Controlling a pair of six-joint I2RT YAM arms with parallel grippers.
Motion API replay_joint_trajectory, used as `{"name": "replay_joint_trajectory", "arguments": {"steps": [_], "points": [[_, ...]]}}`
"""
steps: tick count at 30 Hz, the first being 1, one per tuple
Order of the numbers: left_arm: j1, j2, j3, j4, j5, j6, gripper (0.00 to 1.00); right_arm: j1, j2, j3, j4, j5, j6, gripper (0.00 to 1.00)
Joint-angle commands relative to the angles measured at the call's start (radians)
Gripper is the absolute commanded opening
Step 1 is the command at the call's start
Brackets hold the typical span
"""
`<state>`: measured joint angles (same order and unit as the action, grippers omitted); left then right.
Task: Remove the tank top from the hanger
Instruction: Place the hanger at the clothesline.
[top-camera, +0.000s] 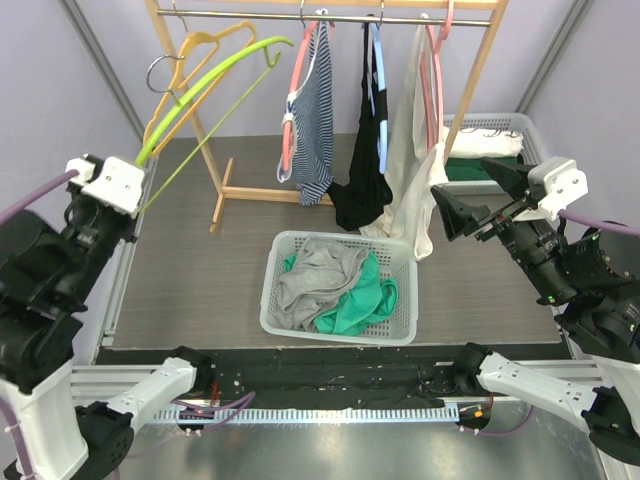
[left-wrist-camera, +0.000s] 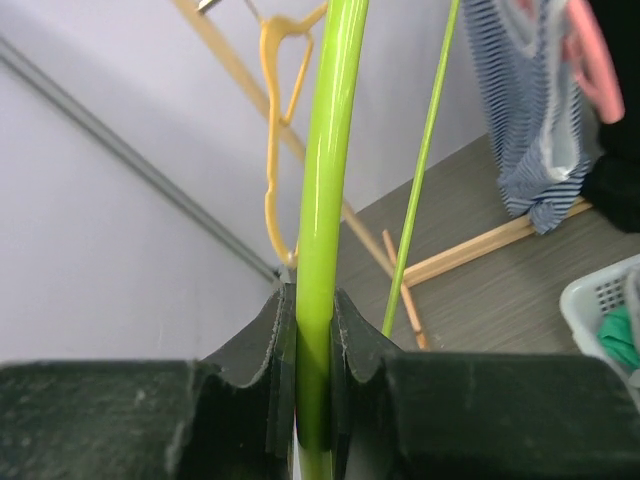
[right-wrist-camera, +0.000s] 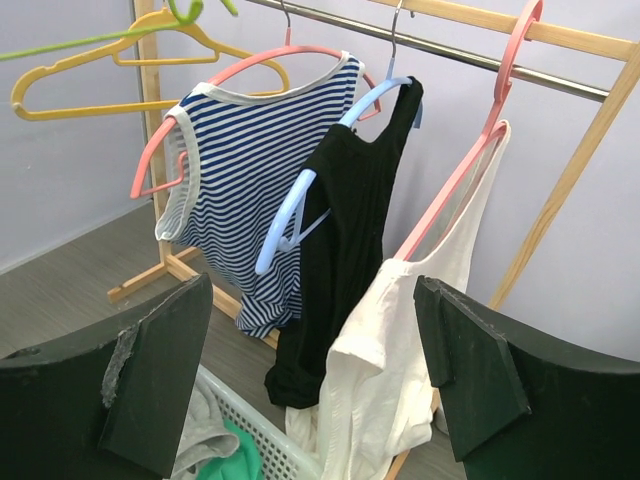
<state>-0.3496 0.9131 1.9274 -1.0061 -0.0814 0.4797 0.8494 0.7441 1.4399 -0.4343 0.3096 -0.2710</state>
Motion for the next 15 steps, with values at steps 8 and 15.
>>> {"name": "replay_joint_trajectory", "arguments": {"steps": [8,15], "points": [[0.008,0.157,0.014,0.086,-0.222,0.016,0.00,-0.003,0.001,-0.007,0.040,0.014,0.032,0.89],[0.008,0.367,0.175,0.031,-0.328,-0.012,0.00,-0.001,0.003,-0.003,0.034,0.016,0.027,0.88]]}}
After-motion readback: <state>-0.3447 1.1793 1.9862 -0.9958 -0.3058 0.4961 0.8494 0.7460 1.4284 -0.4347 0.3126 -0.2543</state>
